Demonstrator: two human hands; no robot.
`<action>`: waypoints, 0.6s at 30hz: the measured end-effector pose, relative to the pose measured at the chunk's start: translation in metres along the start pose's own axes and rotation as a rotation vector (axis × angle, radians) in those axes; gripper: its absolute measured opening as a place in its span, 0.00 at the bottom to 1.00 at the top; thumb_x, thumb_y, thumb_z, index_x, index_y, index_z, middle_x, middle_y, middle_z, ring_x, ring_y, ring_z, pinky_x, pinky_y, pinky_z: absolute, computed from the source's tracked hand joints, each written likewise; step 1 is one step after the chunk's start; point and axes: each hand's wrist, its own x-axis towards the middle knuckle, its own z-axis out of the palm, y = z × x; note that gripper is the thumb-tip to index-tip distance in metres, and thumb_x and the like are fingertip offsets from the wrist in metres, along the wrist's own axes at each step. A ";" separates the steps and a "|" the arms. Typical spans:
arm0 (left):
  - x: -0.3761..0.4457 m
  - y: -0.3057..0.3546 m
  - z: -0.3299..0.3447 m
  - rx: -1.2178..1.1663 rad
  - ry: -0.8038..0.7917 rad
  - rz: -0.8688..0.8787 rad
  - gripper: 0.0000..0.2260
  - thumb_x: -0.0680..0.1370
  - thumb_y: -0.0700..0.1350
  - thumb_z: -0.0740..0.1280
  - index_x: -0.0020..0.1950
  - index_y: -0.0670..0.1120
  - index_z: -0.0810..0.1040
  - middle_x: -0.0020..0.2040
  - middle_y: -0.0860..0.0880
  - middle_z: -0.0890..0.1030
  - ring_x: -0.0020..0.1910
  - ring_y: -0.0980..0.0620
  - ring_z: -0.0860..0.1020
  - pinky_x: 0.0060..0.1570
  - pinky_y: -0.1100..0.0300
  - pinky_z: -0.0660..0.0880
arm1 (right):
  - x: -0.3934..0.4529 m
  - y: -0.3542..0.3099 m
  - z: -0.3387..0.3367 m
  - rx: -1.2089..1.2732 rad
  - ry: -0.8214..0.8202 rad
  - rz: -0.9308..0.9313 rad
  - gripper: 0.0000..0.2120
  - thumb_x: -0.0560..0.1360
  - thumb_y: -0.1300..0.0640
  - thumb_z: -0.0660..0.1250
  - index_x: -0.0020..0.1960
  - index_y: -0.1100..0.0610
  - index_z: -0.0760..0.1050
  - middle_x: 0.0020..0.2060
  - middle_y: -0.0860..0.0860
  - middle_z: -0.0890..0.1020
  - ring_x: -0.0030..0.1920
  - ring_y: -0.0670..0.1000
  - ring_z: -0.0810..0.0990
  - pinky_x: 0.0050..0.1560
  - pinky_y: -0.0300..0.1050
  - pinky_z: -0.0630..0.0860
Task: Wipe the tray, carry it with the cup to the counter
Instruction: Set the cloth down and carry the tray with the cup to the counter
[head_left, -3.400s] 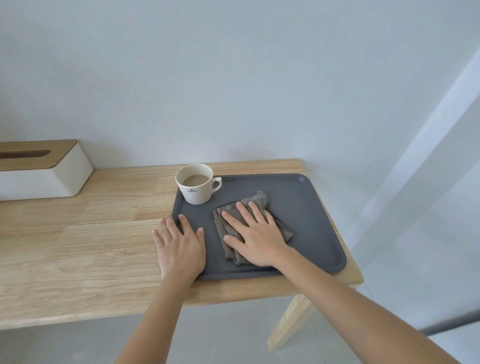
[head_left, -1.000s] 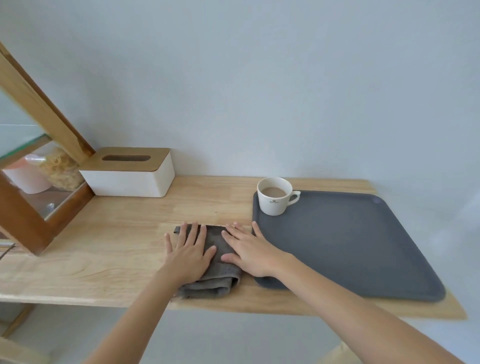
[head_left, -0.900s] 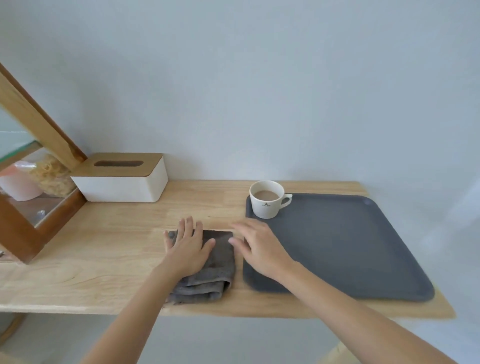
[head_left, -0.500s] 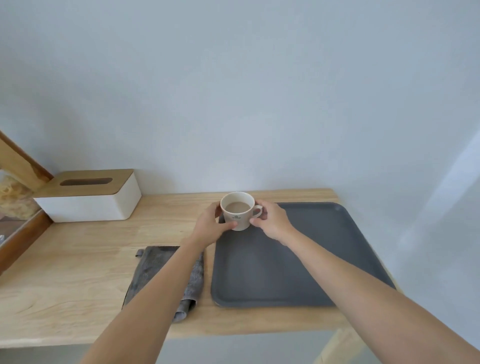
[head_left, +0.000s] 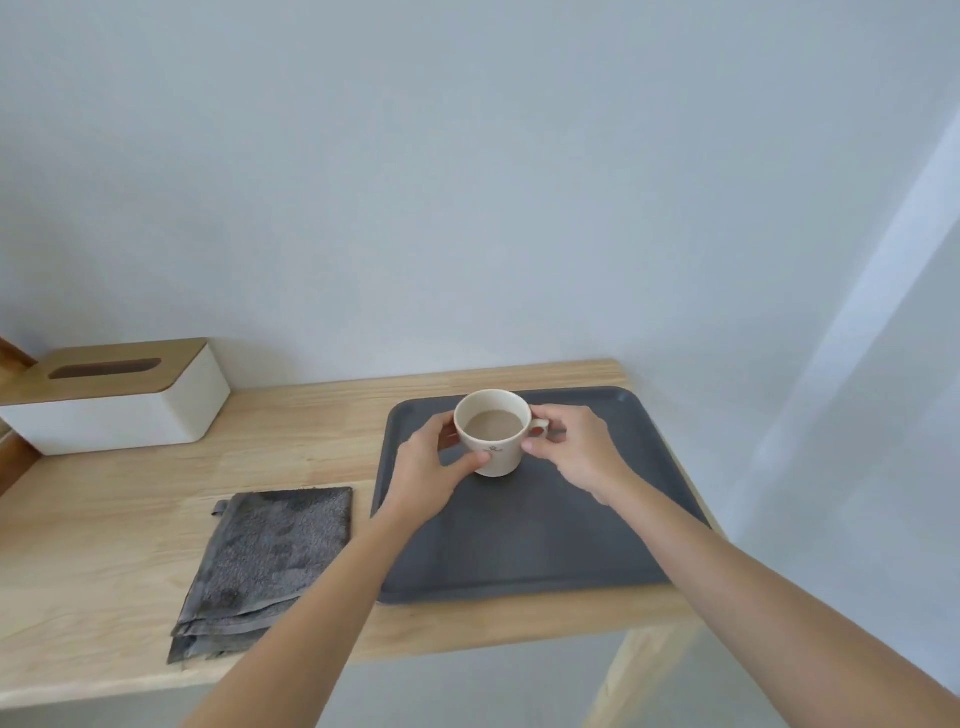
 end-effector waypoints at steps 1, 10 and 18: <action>-0.003 0.002 0.007 -0.006 -0.006 -0.001 0.25 0.68 0.49 0.77 0.62 0.50 0.75 0.57 0.55 0.81 0.58 0.60 0.78 0.59 0.61 0.73 | -0.004 0.004 -0.007 -0.001 0.001 0.003 0.17 0.71 0.60 0.72 0.56 0.45 0.80 0.47 0.52 0.85 0.50 0.51 0.82 0.56 0.47 0.76; -0.017 0.013 0.037 0.000 -0.005 -0.040 0.24 0.68 0.48 0.77 0.62 0.51 0.75 0.58 0.55 0.81 0.58 0.59 0.78 0.59 0.63 0.72 | -0.018 0.025 -0.027 0.007 -0.005 0.002 0.18 0.71 0.61 0.72 0.59 0.47 0.80 0.50 0.48 0.84 0.50 0.49 0.82 0.56 0.48 0.78; -0.020 0.010 0.024 0.204 -0.089 -0.063 0.35 0.72 0.52 0.73 0.75 0.49 0.62 0.72 0.52 0.69 0.72 0.52 0.65 0.69 0.55 0.64 | -0.017 0.040 -0.039 -0.252 0.026 0.001 0.23 0.74 0.53 0.69 0.68 0.50 0.71 0.64 0.51 0.76 0.67 0.53 0.71 0.68 0.50 0.67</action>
